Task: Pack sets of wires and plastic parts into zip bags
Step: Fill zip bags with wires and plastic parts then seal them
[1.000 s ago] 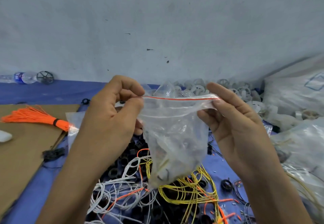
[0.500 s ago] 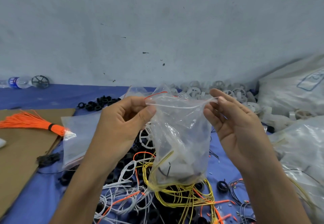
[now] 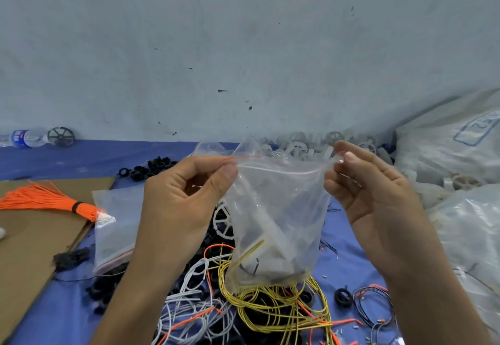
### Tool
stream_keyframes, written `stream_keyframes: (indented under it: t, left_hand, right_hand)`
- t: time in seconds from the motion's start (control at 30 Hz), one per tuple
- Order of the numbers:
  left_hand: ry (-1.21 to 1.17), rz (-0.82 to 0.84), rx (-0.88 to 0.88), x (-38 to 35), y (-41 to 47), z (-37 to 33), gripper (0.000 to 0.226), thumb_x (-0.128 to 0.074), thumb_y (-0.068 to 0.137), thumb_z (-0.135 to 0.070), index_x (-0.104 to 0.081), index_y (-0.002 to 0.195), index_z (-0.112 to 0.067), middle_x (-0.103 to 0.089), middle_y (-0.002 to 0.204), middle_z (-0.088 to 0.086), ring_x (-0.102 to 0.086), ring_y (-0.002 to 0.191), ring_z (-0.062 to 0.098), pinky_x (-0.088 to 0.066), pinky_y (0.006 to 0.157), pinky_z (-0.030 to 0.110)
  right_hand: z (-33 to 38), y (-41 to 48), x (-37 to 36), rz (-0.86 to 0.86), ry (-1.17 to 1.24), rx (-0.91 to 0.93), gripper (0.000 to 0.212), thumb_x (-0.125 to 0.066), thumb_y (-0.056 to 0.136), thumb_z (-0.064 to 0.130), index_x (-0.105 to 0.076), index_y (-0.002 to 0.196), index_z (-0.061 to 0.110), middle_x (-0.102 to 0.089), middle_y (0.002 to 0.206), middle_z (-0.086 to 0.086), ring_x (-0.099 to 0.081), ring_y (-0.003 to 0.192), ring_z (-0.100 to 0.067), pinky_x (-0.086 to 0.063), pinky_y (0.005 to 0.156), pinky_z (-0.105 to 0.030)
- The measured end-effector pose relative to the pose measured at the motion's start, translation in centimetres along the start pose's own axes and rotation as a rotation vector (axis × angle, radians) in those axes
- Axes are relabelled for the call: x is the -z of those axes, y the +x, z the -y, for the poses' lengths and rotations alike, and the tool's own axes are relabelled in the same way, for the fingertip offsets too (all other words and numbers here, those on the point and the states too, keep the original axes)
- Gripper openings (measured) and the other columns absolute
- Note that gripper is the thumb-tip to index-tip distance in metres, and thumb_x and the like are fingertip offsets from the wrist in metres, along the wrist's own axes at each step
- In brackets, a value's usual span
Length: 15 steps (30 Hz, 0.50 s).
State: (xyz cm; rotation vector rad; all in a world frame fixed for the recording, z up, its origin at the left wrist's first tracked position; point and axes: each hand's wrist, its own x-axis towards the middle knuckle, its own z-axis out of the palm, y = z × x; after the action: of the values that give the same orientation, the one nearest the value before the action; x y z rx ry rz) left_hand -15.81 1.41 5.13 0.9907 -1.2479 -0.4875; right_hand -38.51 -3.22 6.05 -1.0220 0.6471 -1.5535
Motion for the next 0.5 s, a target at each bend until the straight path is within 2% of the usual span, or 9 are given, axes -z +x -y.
stream_keyframes:
  t: [0.03, 0.1, 0.13, 0.2, 0.23, 0.3, 0.4, 0.5]
  left_hand:
    - [0.018, -0.003, -0.003, -0.3, -0.2, -0.2, 0.014, -0.071, 0.078, -0.044, -0.076, 0.089, -0.037, -0.073, 0.079, -0.009, -0.064, 0.068, 0.004, -0.049, 0.062, 0.011]
    - [0.054, 0.015, -0.019, -1.0, -0.6, -0.6, 0.013, -0.070, 0.080, -0.045, -0.074, 0.088, -0.036, -0.071, 0.080, -0.004, -0.063, 0.069, 0.011, -0.051, 0.061, 0.016]
    - [0.073, 0.047, -0.036, -1.3, -0.9, -0.8, 0.011, -0.070, 0.083, -0.046, -0.072, 0.089, -0.036, -0.070, 0.081, -0.002, -0.063, 0.069, 0.014, -0.052, 0.061, 0.019]
    - [0.128, 0.143, -0.075, -2.0, -1.5, -1.5, 0.009, -0.066, 0.087, -0.046, -0.069, 0.090, -0.038, -0.065, 0.083, -0.004, -0.060, 0.069, 0.011, -0.049, 0.059, 0.022]
    - [0.167, 0.190, -0.102, -2.3, -1.8, -1.8, 0.009, -0.064, 0.087, -0.046, -0.067, 0.092, -0.039, -0.062, 0.085, -0.006, -0.058, 0.069, 0.011, -0.047, 0.058, 0.020]
    - [0.238, 0.246, -0.168, -2.5, -2.3, -2.3, 0.006, -0.061, 0.090, -0.044, -0.065, 0.094, -0.041, -0.060, 0.087, -0.008, -0.057, 0.071, 0.013, -0.045, 0.058, 0.019]
    - [0.243, 0.261, -0.194, -2.5, -2.4, -2.7, 0.005, -0.062, 0.089, -0.040, -0.065, 0.093, -0.042, -0.060, 0.088, -0.007, -0.058, 0.073, 0.015, -0.047, 0.058, 0.022]
    - [0.213, 0.280, -0.191, -2.5, -2.4, -2.7, 0.006, -0.064, 0.089, -0.038, -0.066, 0.093, -0.042, -0.061, 0.088, -0.007, -0.058, 0.071, 0.014, -0.046, 0.059, 0.019]
  right_hand:
    - [0.2, -0.3, -0.1, -0.032, -0.137, 0.070, 0.016, -0.066, 0.086, 0.018, -0.075, 0.100, 0.018, -0.063, 0.075, -0.004, -0.061, 0.067, -0.013, -0.053, 0.064, -0.024]
    - [0.8, -1.3, -0.4, -0.129, -0.580, 0.307, 0.015, -0.067, 0.089, 0.034, -0.071, 0.103, 0.031, -0.059, 0.082, -0.007, -0.055, 0.072, -0.011, -0.047, 0.068, -0.026]
    - [1.2, -1.9, -0.7, -0.135, -0.800, 0.440, 0.020, -0.066, 0.088, 0.045, -0.069, 0.106, 0.037, -0.058, 0.090, -0.003, -0.056, 0.082, -0.011, -0.045, 0.075, -0.027]
    - [2.0, -3.3, -1.7, -0.015, -1.089, 0.618, 0.029, -0.060, 0.085, 0.058, -0.066, 0.110, 0.044, -0.055, 0.103, 0.010, -0.053, 0.106, -0.012, -0.041, 0.088, -0.030]
    - [2.3, -3.8, -2.2, 0.080, -1.166, 0.633, 0.030, -0.058, 0.085, 0.061, -0.066, 0.109, 0.045, -0.055, 0.105, 0.016, -0.051, 0.112, -0.012, -0.040, 0.092, -0.033]
    - [2.5, -4.3, -2.7, 0.214, -1.257, 0.608, 0.027, -0.055, 0.085, 0.060, -0.068, 0.101, 0.044, -0.058, 0.099, 0.022, -0.052, 0.109, -0.008, -0.040, 0.092, -0.040]
    - [2.8, -4.5, -2.7, 0.288, -1.276, 0.554, 0.021, -0.056, 0.085, 0.055, -0.070, 0.090, 0.040, -0.063, 0.087, 0.023, -0.057, 0.096, -0.005, -0.042, 0.089, -0.043]
    - [3.1, -4.5, -2.7, 0.325, -1.222, 0.476, 0.017, -0.061, 0.083, 0.053, -0.070, 0.087, 0.039, -0.065, 0.088, 0.024, -0.059, 0.094, -0.006, -0.043, 0.090, -0.043]
